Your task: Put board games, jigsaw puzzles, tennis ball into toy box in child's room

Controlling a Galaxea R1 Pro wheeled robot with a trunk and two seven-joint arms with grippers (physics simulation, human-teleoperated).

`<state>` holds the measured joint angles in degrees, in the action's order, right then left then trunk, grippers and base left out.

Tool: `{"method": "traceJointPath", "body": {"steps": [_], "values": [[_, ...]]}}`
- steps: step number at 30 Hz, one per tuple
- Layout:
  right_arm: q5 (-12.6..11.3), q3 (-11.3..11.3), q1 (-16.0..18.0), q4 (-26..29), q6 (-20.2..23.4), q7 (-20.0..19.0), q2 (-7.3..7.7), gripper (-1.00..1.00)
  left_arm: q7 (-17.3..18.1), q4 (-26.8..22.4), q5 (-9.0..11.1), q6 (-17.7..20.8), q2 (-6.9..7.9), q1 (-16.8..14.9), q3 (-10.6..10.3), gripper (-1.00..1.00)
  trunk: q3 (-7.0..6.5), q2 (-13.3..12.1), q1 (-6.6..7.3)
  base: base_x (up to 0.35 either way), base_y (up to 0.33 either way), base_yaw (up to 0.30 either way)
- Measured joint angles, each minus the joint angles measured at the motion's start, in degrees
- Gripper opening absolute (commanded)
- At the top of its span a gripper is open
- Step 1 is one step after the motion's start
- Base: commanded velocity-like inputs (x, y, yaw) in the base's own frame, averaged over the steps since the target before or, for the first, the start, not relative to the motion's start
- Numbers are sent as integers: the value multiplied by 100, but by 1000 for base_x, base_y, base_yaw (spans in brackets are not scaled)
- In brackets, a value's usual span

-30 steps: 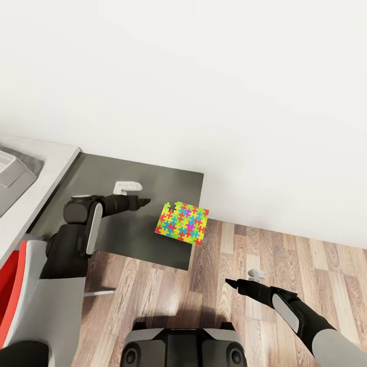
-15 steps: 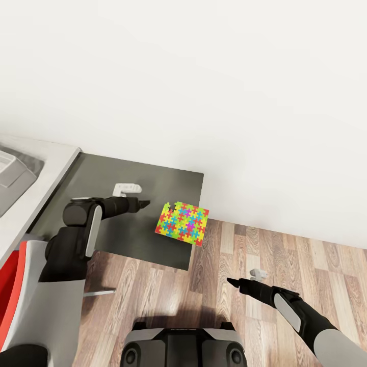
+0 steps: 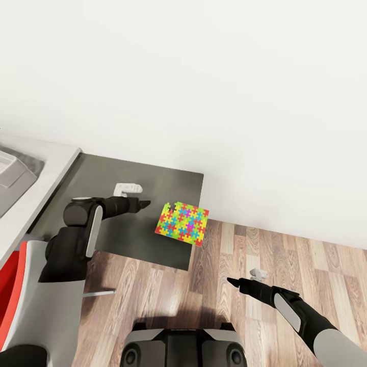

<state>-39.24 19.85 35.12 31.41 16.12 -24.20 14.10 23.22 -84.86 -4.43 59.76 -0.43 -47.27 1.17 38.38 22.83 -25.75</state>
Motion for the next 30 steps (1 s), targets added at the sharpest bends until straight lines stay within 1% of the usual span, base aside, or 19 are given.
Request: {"method": "traceJointPath", "body": {"steps": [14,22,24,27,30], "values": [[-1,-29,1,0,24,6,17,100,-7,16,-16,2,25,41,-8,100,-121,0,0,0,0,0],[16,-261,2,20,-24,-19,34,100,-8,25,-17,2,24,46,-11,100,-197,0,0,0,0,0],[33,-317,1,19,-95,-23,35,100,-8,26,-18,2,26,47,-10,100,-216,0,0,0,0,0],[41,-352,2,18,-144,-25,35,100,-7,26,-17,2,26,47,-9,100,-244,0,0,0,0,0],[21,-385,4,14,-170,-32,70,100,-8,26,-18,2,27,47,-7,100,-273,0,0,0,0,0]]}}
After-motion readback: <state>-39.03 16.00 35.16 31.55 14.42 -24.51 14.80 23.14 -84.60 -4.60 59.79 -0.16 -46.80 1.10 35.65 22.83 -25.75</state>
